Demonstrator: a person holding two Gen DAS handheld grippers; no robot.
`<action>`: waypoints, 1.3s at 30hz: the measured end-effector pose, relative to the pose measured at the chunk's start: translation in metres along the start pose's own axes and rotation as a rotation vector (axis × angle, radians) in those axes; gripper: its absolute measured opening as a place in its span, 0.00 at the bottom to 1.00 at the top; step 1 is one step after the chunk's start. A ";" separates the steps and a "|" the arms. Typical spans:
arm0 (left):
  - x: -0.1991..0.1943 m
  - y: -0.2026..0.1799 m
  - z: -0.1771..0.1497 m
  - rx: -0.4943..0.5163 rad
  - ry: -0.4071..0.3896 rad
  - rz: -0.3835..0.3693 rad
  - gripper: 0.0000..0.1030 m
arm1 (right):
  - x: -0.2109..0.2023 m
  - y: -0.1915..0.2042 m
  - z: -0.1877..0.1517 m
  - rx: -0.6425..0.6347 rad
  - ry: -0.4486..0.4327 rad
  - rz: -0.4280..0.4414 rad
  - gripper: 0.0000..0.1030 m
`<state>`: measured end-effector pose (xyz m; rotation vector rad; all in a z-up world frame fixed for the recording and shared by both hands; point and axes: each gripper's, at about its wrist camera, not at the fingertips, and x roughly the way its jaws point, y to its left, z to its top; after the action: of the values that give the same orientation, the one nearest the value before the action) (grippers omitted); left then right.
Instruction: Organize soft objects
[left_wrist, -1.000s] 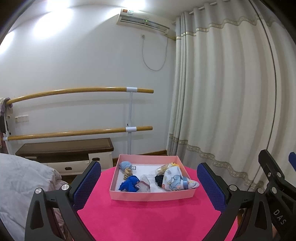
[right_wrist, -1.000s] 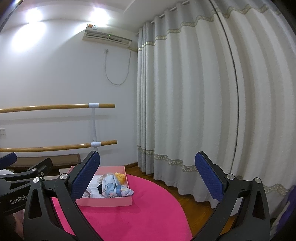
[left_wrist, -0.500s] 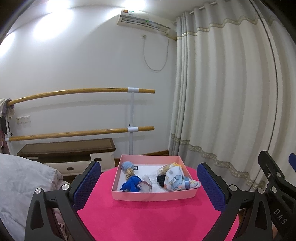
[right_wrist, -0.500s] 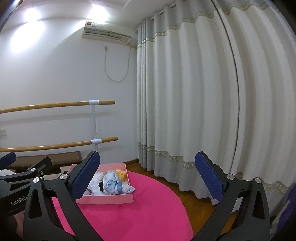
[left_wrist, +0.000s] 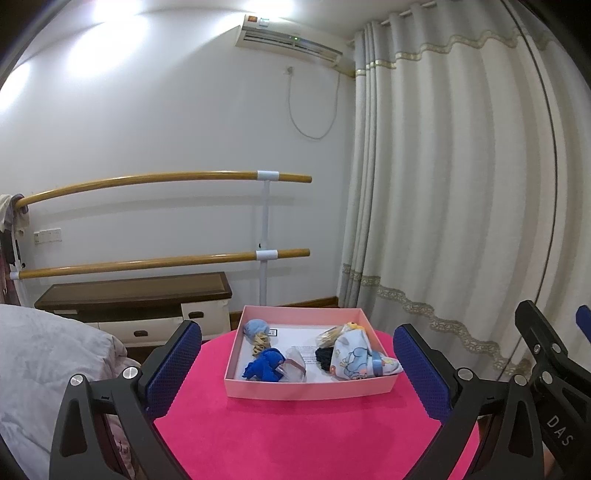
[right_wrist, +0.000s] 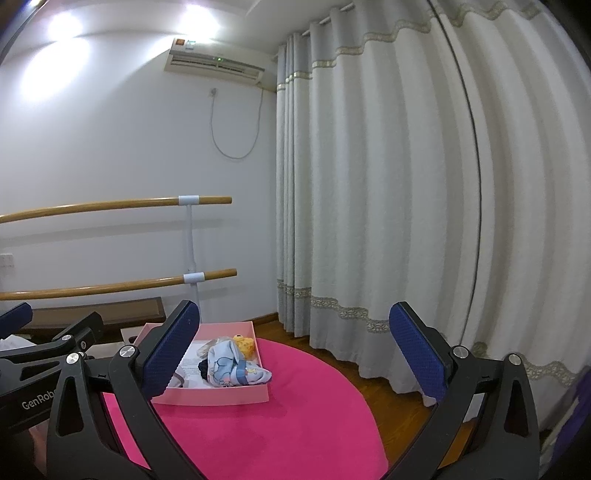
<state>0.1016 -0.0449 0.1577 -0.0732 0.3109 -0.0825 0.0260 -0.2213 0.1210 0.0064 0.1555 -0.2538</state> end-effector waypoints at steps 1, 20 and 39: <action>-0.001 0.000 0.000 0.000 -0.001 0.000 1.00 | 0.000 0.000 0.000 0.001 0.000 0.001 1.00; 0.003 0.001 0.001 0.003 0.003 -0.001 1.00 | 0.005 0.000 0.002 0.003 0.013 -0.007 1.00; 0.003 -0.003 -0.001 0.014 0.002 0.005 1.00 | 0.008 -0.005 0.002 0.013 0.023 -0.001 1.00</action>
<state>0.1042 -0.0479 0.1562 -0.0589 0.3129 -0.0798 0.0326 -0.2287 0.1220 0.0217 0.1765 -0.2553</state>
